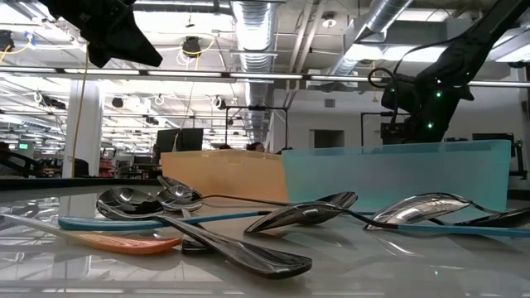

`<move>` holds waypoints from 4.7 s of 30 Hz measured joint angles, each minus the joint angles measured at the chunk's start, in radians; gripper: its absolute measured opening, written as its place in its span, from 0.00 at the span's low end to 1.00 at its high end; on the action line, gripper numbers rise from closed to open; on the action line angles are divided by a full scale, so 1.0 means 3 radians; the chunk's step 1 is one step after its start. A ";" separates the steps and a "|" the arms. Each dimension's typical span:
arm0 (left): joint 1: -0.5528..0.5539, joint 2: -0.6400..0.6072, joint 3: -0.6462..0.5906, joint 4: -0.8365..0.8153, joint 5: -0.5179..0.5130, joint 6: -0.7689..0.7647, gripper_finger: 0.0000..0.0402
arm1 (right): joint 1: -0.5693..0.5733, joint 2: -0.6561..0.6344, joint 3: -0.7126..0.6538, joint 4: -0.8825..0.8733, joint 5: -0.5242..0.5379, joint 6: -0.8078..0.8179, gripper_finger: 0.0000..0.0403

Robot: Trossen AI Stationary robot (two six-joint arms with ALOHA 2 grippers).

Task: Sort silverware by color (type)
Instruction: Put the black spoon into the pink bin

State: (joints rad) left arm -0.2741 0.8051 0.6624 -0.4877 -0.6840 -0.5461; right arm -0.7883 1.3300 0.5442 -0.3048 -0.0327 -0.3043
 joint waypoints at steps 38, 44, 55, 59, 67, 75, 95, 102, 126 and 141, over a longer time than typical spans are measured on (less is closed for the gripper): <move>0.0433 -0.0004 0.0000 0.0581 0.0622 0.0232 0.10 | 0.0410 -0.1254 0.2537 -0.1360 -0.1992 0.0569 0.34; 0.0775 -0.0004 0.0000 0.0703 0.1041 0.0389 0.10 | 0.0732 -0.1605 0.2537 -0.1430 -0.1818 0.0914 0.34; 0.1096 -0.0004 0.0000 0.0928 0.1556 0.0557 0.10 | 0.1680 -0.1824 0.2251 -0.1760 -0.1177 0.1474 0.34; 0.1095 -0.0004 0.0000 0.0926 0.1661 0.0534 0.10 | 0.2027 -0.1875 0.1762 -0.1344 -0.1079 0.1780 0.34; 0.1095 -0.0004 0.0000 0.0926 0.1679 0.0534 0.10 | 0.2647 -0.1797 0.0871 0.0265 -0.0967 0.2414 0.34; 0.1095 -0.0004 0.0000 0.0923 0.1653 0.0556 0.10 | 0.3038 -0.1484 0.0778 0.1137 -0.0927 0.2810 0.34; 0.1092 -0.0004 0.0000 0.0920 0.1647 0.0440 0.10 | 0.3637 -0.0977 0.0778 0.1375 -0.0919 0.3480 0.34; 0.1092 -0.0004 0.0000 0.0782 0.1824 0.0366 0.10 | 0.3800 -0.0919 0.0791 0.1367 -0.0417 0.4014 0.34; 0.1090 -0.0003 0.0000 0.0616 0.2351 0.0442 0.10 | 0.4138 0.1047 0.2795 -0.0638 0.0022 0.3698 0.29; 0.1090 -0.0004 0.0000 0.0401 0.1888 0.0531 0.10 | 0.4117 0.1800 0.3601 -0.1855 0.0025 0.3450 0.29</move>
State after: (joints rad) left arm 0.0528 0.8040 0.6624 -0.3675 -0.1177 -0.3867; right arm 0.4468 1.8699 1.6245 -0.8614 -0.0251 0.7307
